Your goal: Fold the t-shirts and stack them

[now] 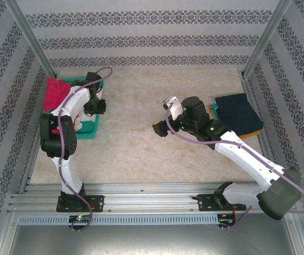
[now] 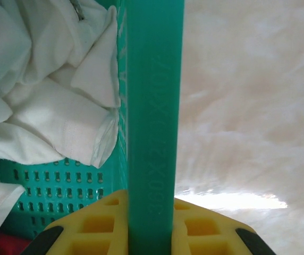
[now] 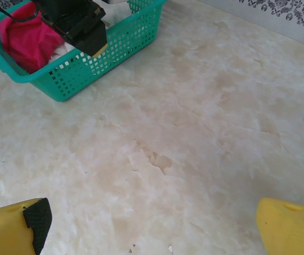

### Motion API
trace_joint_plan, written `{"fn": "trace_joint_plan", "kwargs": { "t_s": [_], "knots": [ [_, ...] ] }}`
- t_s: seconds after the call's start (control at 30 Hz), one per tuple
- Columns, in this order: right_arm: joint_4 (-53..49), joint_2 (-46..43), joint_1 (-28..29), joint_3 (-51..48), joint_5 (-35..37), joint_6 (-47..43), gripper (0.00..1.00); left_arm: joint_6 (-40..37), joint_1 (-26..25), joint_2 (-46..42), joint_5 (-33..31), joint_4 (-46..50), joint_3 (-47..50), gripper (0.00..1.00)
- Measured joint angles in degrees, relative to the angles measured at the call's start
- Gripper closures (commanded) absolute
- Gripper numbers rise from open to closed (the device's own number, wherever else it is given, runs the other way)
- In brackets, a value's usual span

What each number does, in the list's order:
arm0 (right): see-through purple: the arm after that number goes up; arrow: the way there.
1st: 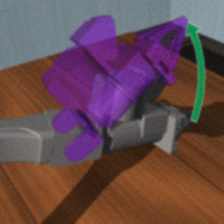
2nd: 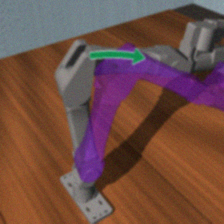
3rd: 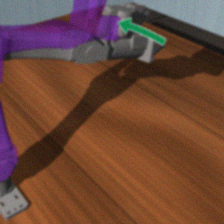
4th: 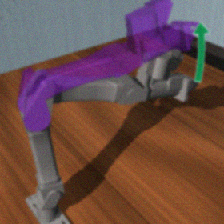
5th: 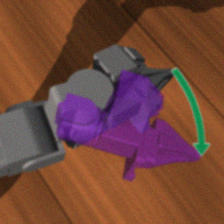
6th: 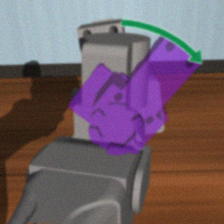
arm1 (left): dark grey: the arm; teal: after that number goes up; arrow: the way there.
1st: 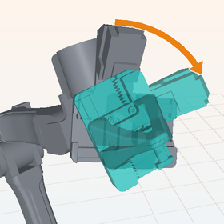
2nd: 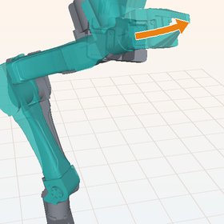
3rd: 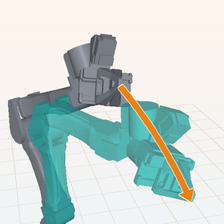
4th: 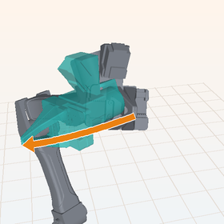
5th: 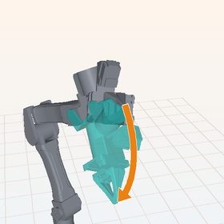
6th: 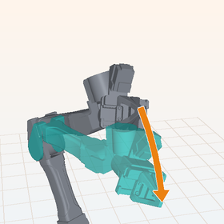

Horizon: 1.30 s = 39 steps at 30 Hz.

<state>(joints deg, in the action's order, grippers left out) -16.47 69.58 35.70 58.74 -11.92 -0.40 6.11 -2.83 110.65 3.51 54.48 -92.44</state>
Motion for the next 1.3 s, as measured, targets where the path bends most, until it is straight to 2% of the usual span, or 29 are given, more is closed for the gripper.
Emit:
{"fn": "trace_joint_plan", "kwargs": {
  "t_s": [0.13, 0.43, 0.9, 0.97, 1.1, 1.13, 1.3],
  "knots": [
    [0.5, 0.8, 0.2, 0.0, -0.2, 0.0, 0.02, -4.1, 3.1, -3.3, 0.2, -0.5, 3.3, 1.00],
    [0.7, 1.4, 0.2, 0.0, -0.2, 0.0, 0.02, -7.5, 9.6, -9.8, -0.1, -0.8, 9.6, 1.00],
    [0.7, 1.5, 0.2, 0.0, -0.2, 0.0, 0.02, -11.4, 12.3, -12.9, -1.2, -1.5, 15.5, 0.99],
    [0.7, 1.5, 0.2, 0.0, -0.2, 0.0, 0.02, -11.7, 12.8, -13.9, -1.2, -1.6, 16.3, 0.90],
    [0.7, 1.6, 0.2, 0.0, -0.2, 0.0, 0.02, -10.9, 13.1, -14.8, -1.1, -1.4, 17.0, 0.52],
    [0.7, 1.6, 0.2, 0.0, -0.2, 0.0, 0.02, -10.5, 13.1, -15.0, -1.2, -1.4, 17.3, 0.46],
    [0.7, 1.7, 0.2, 0.0, -0.2, 0.0, 0.02, -8.1, 13.1, -18.3, -0.4, -1.2, 17.5, 0.31]
  ]
}}
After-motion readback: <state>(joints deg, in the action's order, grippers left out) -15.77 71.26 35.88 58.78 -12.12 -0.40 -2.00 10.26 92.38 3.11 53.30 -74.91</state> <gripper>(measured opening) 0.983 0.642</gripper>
